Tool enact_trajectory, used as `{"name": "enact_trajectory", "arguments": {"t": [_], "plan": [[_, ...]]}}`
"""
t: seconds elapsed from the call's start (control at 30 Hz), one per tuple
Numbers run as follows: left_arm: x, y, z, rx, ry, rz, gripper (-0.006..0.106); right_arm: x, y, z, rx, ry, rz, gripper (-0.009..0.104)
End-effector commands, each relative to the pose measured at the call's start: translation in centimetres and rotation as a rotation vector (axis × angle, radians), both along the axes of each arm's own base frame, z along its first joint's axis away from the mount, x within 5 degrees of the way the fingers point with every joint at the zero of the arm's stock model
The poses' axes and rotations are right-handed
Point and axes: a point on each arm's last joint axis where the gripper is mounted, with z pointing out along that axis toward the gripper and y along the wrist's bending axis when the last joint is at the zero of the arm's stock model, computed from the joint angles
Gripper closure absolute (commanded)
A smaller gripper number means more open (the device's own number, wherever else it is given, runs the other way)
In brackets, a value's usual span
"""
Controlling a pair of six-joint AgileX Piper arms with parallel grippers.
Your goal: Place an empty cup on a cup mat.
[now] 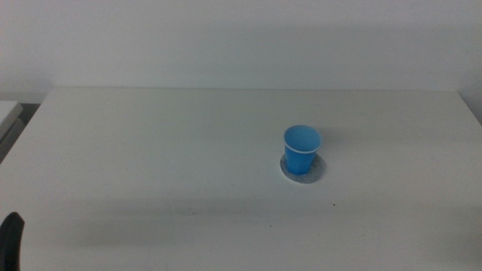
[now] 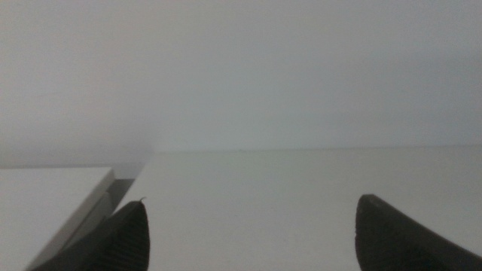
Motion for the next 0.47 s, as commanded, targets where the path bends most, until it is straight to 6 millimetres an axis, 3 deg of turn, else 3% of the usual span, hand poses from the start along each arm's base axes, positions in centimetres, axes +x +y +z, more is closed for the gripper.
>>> {"name": "enact_trajectory", "arguments": {"t": [0.0, 0.43], "plan": [[-0.04, -0.16, -0.01, -0.014, 0.0, -0.026, 0.007, -0.01, 0.0, -0.02, -0.01, -0.008, 0.002, 0.002], [-0.06, -0.41, 0.1, 0.012, -0.012, -0.073, 0.007, -0.01, 0.0, -0.02, -0.01, -0.008, 0.002, 0.002]]}}
